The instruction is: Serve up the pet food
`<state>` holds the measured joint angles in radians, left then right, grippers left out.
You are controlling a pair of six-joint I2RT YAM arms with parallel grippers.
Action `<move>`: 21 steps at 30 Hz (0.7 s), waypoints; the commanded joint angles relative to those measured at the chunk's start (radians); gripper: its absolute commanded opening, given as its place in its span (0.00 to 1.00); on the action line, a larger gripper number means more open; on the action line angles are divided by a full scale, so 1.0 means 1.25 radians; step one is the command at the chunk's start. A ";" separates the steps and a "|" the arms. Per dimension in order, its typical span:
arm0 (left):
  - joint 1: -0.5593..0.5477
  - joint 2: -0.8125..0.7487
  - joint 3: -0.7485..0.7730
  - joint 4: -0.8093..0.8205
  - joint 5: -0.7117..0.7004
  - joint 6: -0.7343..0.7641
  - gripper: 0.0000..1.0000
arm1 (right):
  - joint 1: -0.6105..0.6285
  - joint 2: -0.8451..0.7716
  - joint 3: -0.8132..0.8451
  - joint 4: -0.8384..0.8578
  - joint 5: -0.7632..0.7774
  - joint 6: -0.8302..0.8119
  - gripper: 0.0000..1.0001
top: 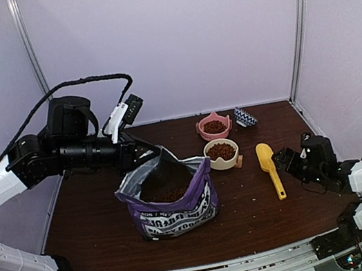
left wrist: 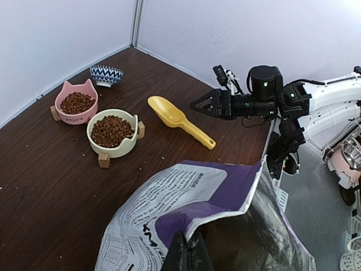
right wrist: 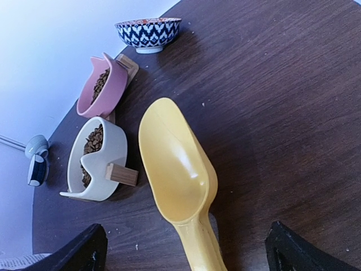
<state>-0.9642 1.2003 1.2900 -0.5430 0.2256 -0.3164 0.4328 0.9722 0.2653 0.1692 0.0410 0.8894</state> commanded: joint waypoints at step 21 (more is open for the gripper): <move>0.001 -0.020 0.025 0.143 -0.007 -0.006 0.00 | 0.396 -0.003 0.512 -0.110 -0.401 -0.324 0.97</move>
<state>-0.9638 1.2003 1.2896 -0.5411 0.2226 -0.3168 0.8024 0.9012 0.8009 0.0334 -0.3286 0.5976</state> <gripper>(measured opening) 0.010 0.987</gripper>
